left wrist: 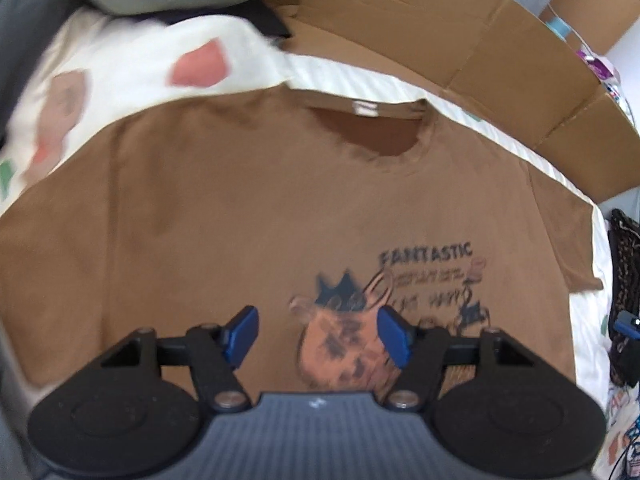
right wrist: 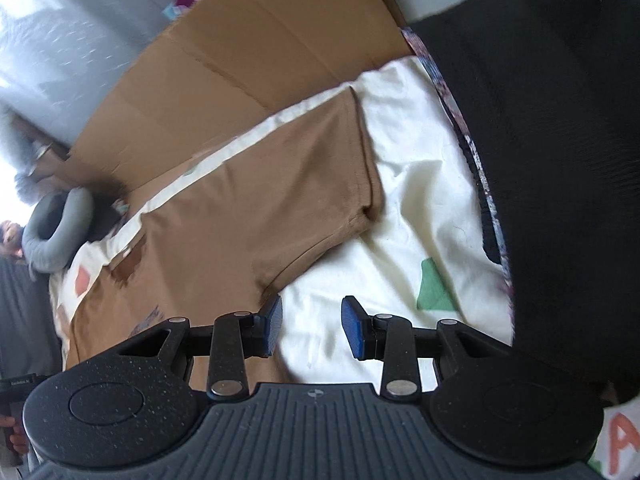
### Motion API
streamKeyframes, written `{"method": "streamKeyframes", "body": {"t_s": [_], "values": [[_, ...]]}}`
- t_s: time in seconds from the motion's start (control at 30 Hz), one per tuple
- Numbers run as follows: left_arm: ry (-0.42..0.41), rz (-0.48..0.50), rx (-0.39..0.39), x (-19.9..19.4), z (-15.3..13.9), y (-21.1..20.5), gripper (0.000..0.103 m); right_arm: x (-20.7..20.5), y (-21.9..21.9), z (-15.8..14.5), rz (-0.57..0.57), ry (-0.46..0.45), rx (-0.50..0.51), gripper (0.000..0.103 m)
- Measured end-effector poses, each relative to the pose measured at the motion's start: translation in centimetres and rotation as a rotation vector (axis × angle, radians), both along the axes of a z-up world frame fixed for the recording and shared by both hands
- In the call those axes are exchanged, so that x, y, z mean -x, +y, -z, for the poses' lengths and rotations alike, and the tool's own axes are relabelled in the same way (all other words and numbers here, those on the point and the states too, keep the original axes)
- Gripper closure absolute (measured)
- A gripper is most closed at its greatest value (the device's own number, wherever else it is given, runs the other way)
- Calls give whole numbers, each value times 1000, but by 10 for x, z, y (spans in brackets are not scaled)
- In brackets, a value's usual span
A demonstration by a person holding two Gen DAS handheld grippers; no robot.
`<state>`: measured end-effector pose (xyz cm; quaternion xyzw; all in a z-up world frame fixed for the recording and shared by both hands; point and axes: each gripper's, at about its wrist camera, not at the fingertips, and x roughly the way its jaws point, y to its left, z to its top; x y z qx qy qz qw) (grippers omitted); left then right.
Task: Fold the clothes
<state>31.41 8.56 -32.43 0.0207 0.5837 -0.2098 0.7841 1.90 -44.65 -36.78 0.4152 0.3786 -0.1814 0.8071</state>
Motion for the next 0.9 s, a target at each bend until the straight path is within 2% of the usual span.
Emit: {"method": "streamKeyframes", "body": {"t_s": [0.2, 0.27, 0.33, 0.5, 0.63, 0.73, 0.8, 0.83, 0.9], "values": [[7, 134, 23, -18, 18, -69, 39, -14, -11, 21, 80, -33, -61, 63], [4, 182, 45, -19, 24, -92, 40, -19, -13, 28, 99, -59, -78, 57], [-3, 231, 61, -20, 30, -115, 40, -22, -15, 35, 120, -81, -92, 57], [-21, 320, 69, -15, 42, -162, 44, -27, -19, 47, 167, -97, -81, 57], [-39, 385, 92, -2, 42, -192, 44, -30, -23, 50, 182, -120, -82, 57], [-39, 415, 112, 7, 44, -214, 45, -33, -28, 50, 199, -83, -60, 57], [-40, 432, 128, 16, 45, -227, 52, -36, -31, 50, 208, -49, -41, 57], [-40, 442, 131, 20, 47, -235, 60, -38, -32, 50, 208, -25, -26, 57], [-33, 460, 137, 28, 52, -250, 71, -42, -34, 51, 210, 9, -10, 57]]}}
